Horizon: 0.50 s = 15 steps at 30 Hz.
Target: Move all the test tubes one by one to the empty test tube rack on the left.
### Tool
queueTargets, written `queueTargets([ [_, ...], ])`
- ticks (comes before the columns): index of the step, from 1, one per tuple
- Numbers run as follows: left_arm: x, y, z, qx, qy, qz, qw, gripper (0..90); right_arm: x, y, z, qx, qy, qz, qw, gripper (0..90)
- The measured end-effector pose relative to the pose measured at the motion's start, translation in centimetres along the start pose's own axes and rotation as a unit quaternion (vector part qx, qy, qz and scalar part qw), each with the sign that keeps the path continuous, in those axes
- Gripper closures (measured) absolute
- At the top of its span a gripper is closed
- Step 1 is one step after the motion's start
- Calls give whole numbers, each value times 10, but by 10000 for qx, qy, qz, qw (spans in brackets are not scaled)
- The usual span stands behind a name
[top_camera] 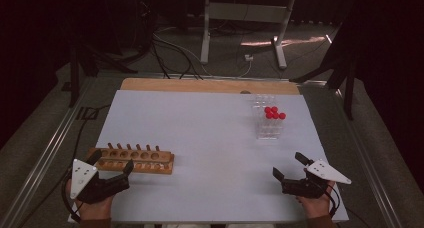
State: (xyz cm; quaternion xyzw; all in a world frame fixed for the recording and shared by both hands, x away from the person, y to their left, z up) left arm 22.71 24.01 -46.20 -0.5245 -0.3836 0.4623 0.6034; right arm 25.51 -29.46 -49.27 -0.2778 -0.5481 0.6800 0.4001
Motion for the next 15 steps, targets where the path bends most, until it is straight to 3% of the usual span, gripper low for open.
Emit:
queueTargets([
  [3, 0, 1, 0, -12, -61, 2, 10000, 5, 2, -1, -1, 120, 12, 46, 9999, 0],
  [7, 3, 1, 1, -63, -67, 102, 9999, 5, 3, -8, 2, 75, 37, -67, 9999, 0],
  [15, 1, 5, -2, 34, -2, 162, 9999, 5, 6, -32, 1, 132, 251, 175, 9994, 0],
])
Point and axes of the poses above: each handheld gripper's, and its own axes: z roughly backward along the jaws, y roughly out of its underside, x roughly to its left, the point moved 3 cm from there along -z, roughly forward along the jaws, and after that the axes turned 5 degrees about -x, right-handed, at the moved point
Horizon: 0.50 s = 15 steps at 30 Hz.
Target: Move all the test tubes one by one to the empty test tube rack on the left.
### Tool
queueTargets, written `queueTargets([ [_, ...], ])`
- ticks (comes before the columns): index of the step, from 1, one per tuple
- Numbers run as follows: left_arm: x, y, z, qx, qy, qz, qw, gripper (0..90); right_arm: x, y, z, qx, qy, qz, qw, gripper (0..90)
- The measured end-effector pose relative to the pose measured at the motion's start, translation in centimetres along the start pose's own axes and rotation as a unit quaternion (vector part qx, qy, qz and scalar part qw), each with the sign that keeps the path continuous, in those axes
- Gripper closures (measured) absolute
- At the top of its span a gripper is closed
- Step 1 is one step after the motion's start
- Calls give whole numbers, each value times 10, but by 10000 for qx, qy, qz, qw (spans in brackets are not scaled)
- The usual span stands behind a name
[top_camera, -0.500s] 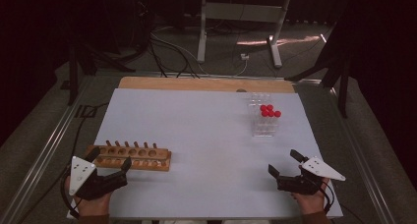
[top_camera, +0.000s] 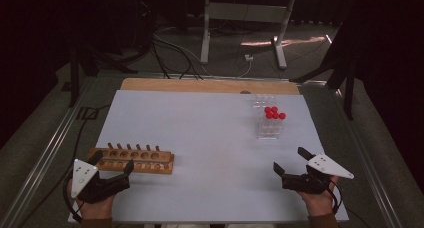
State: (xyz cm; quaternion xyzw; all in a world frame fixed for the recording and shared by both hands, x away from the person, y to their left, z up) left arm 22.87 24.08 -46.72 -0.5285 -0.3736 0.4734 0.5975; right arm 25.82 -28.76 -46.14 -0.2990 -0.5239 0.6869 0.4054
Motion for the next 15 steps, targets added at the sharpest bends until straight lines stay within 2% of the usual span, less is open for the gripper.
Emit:
queueTargets([
  [5, -1, 3, -3, 86, 151, 111, 9998, 5, -7, -6, -9, 73, 90, 39, 9999, 0],
  [7, -1, 4, -3, 88, 155, 111, 9998, 5, -15, -12, -17, 94, 119, 58, 9999, 0],
  [11, -2, 4, -3, 82, 146, 104, 9998, 5, -24, -18, -24, 39, 77, -151, 9998, 0],
  [15, -1, 5, -5, 112, 160, 108, 9998, 5, -34, -27, -35, 79, 182, -70, 9998, 0],
])
Point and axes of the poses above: each handheld gripper's, and its own axes: z roughly backward along the jaws, y roughly out of its underside, x roughly to its left, the point moved 3 cm from there along -z, roughly forward along the jaws, and after that the axes turned 5 degrees about -x, right-handed, at the moved point
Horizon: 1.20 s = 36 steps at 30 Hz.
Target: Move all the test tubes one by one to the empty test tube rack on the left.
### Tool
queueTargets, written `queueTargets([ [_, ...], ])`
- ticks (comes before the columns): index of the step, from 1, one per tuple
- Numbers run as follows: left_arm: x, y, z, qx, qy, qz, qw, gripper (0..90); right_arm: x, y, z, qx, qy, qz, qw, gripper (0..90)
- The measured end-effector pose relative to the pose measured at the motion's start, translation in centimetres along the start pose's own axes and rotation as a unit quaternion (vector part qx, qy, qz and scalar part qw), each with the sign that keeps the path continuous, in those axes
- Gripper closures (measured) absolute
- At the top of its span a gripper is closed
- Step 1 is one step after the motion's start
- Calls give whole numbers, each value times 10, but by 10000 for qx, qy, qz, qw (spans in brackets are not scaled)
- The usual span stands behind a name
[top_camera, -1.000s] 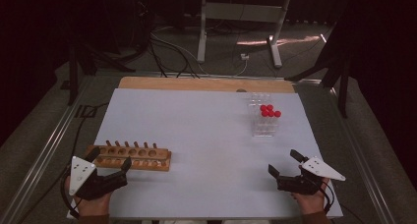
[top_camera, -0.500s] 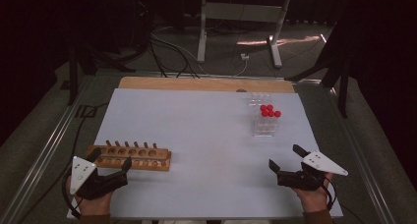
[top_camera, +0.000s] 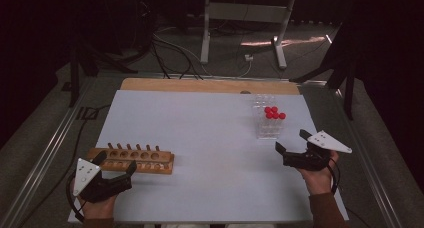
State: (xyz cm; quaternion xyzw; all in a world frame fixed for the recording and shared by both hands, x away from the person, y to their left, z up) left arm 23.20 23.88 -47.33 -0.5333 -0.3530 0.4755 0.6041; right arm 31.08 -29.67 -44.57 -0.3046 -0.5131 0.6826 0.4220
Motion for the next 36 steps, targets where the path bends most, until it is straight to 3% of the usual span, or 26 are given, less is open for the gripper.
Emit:
queueTargets([
  [6, 3, 1, 0, 4, -33, 42, 10000, 5, -17, -8, -15, -14, 94, -127, 9999, 16],
  [13, 4, 2, -1, 23, -34, 78, 10000, 6, -33, -6, -38, 29, -12, -242, 9997, 178],
  [19, 4, 2, -1, 27, -29, 67, 10000, 5, -40, 2, -53, 208, 164, -242, 9994, 283],
  [21, 5, 2, -1, 19, -34, 84, 10000, 6, -46, 7, -59, 228, 252, -346, 9988, 415],
  [30, 6, 3, -1, 29, -36, 94, 9999, 6, -44, 16, -76, 409, 526, -118, 9977, 670],
  [36, 6, 3, -2, 40, -38, 91, 9999, 6, -44, 23, -85, 558, 689, -6, 9961, 731],
])
Point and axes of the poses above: each handheld gripper's, and its own axes: z roughly backward along the jaws, y roughly out of its underside, x roughly to its left, the point moved 3 cm from there along -z, roughly forward along the jaws, and after that the axes turned 5 degrees about -x, right-handed, at the moved point
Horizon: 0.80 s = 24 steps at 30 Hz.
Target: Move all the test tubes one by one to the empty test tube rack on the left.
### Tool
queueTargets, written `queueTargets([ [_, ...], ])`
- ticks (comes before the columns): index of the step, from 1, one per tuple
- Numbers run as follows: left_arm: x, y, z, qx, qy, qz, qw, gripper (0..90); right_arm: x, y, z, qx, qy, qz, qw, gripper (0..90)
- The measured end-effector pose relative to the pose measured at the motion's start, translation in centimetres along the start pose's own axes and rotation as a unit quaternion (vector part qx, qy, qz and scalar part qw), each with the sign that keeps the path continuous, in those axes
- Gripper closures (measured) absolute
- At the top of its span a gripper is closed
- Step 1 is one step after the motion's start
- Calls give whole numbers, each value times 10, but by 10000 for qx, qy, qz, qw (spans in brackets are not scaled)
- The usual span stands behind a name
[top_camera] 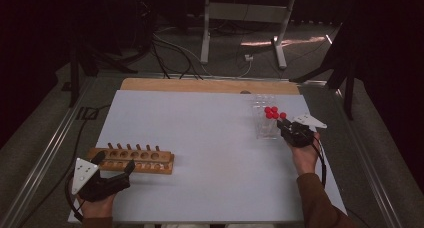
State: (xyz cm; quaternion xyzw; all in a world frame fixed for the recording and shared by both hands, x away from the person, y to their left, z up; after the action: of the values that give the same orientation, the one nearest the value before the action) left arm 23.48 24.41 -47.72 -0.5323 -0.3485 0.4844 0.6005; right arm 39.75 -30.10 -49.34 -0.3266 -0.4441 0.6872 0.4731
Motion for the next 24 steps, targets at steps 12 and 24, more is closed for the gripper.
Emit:
queueTargets([
  [12, -1, 0, 0, 22, 12, -7, 10000, 6, -1, -2, 2, -187, -36, -171, 9997, 745],
  [24, -2, 1, -1, 47, 9, -42, 10000, 14, -5, -22, 23, -507, -135, -220, 9984, 746],
])
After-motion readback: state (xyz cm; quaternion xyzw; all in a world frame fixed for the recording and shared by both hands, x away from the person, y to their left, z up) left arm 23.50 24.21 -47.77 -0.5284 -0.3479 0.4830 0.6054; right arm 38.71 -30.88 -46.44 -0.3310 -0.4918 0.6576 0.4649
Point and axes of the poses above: each handheld gripper's, and its own axes: z roughly backward along the jaws, y roughly out of its underside, x roughly to its left, the point moved 3 cm from there along -z, roughly forward along the jaws, and after that the axes turned 5 degrees about -x, right-handed, at the moved point
